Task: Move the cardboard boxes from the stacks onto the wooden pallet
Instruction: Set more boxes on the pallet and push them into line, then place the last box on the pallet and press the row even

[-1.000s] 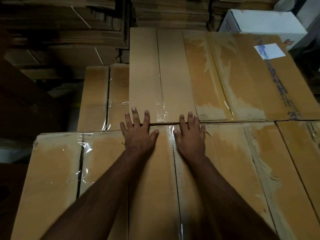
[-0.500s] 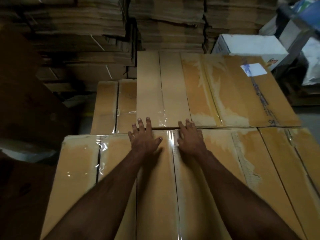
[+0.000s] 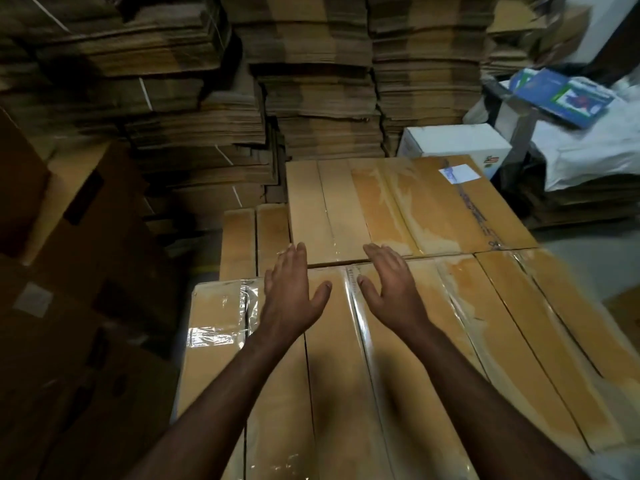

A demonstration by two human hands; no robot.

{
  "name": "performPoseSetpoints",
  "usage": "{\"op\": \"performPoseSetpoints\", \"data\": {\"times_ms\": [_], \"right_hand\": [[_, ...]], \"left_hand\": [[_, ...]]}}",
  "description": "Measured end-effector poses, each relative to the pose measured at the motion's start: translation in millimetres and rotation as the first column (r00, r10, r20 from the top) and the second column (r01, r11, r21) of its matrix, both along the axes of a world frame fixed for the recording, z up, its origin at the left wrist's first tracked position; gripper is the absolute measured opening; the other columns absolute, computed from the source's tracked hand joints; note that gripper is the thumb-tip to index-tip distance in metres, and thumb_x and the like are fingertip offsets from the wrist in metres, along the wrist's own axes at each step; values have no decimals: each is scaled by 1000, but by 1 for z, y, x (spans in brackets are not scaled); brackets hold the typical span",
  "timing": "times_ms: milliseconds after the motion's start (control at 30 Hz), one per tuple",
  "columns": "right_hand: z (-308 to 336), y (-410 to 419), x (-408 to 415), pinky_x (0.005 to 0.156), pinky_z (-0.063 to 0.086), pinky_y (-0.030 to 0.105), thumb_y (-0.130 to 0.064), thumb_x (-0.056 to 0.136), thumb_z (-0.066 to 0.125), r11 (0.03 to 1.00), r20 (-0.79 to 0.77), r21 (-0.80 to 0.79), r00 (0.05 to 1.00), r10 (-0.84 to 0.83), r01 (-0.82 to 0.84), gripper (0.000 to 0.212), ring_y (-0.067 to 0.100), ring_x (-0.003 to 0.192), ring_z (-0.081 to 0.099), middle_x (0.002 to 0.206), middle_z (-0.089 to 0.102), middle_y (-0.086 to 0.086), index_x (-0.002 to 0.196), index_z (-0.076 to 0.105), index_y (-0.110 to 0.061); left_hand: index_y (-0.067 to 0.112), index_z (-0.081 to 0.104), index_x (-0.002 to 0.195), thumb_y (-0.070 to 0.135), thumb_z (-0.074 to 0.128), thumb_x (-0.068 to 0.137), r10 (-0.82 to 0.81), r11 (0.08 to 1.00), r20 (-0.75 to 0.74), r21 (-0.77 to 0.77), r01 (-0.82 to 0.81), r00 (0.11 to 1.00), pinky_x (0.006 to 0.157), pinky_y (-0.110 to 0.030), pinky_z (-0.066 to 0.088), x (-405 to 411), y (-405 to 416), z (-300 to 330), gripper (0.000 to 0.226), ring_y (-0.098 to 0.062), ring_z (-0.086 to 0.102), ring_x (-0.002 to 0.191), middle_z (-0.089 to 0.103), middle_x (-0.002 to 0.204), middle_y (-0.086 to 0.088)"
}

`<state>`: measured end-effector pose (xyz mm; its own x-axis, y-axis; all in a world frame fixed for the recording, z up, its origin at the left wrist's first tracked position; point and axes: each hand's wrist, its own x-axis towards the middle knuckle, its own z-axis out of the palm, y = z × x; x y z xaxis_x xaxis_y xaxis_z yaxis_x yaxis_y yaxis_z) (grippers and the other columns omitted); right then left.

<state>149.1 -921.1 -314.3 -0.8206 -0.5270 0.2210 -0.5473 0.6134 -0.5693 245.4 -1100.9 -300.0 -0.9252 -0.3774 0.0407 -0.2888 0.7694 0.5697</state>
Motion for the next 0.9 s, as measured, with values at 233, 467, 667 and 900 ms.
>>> {"op": "performPoseSetpoints", "data": {"times_ms": [233,467,667,900], "right_hand": [[61,42,47,110,36,34,-26,97,57,999,-68,-39,997,18,-20,49,18,135,41,143,52,1,145,47,-16],[94,110,80,96,44,22,-25,98,57,998,-112,-61,994,-3,-4,31,7,113,57,121,67,-3,126,65,-16],[91,203,96,93,50,29,-25,97,59,974,-81,-164,982,-170,156,29,9,111,60,120,68,-2,123,68,-15],[77,370,125,92,49,31,-25,96,57,916,-80,-236,933,-351,325,28,13,108,62,114,70,0,117,70,-12]], "left_hand": [[13,30,156,37,56,99,-115,991,-209,49,128,971,119,-46,30,35,26,58,67,-20,30,148,34,160,-4],[13,42,149,29,59,99,-212,949,-336,155,276,918,112,-43,42,40,95,92,55,-16,44,139,48,151,-4],[16,50,144,30,60,98,-351,876,-333,214,432,875,107,-32,43,33,186,101,49,-6,50,130,57,142,2],[15,52,140,24,61,98,-537,748,-351,222,626,767,93,-16,38,12,367,107,44,-7,52,129,60,137,1]]}}
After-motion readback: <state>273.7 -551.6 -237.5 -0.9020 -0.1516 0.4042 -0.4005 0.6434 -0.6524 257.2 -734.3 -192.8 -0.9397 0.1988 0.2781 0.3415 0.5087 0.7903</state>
